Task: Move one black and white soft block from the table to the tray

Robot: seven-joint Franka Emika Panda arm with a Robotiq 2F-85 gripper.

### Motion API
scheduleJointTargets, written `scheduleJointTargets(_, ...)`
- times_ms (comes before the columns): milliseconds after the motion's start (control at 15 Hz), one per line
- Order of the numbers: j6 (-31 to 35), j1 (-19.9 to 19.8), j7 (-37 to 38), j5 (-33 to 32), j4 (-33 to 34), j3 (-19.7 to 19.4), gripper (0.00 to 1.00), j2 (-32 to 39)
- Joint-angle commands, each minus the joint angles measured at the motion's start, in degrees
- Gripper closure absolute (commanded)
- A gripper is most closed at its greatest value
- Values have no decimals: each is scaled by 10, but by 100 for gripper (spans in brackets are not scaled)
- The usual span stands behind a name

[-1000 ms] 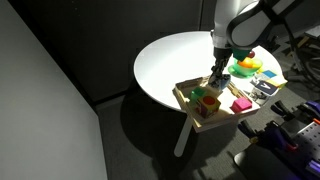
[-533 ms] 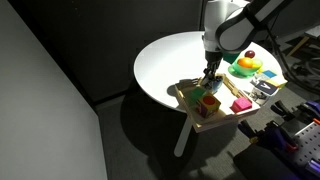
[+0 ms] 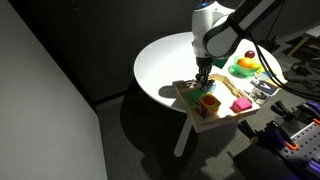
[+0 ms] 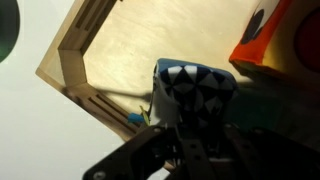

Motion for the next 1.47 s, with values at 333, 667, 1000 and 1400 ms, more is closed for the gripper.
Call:
scheduleJointTargets(333,-36,0,1,3,19,8,8,3)
scheduleJointTargets(667,-25,-2,5,10,2,14,0,-13)
scheduleJointTargets(1000,-21,-5,15,22,-17,15,0,-33)
scheduleJointTargets(1400,-23,-12,58,60,-68,13,0,-83)
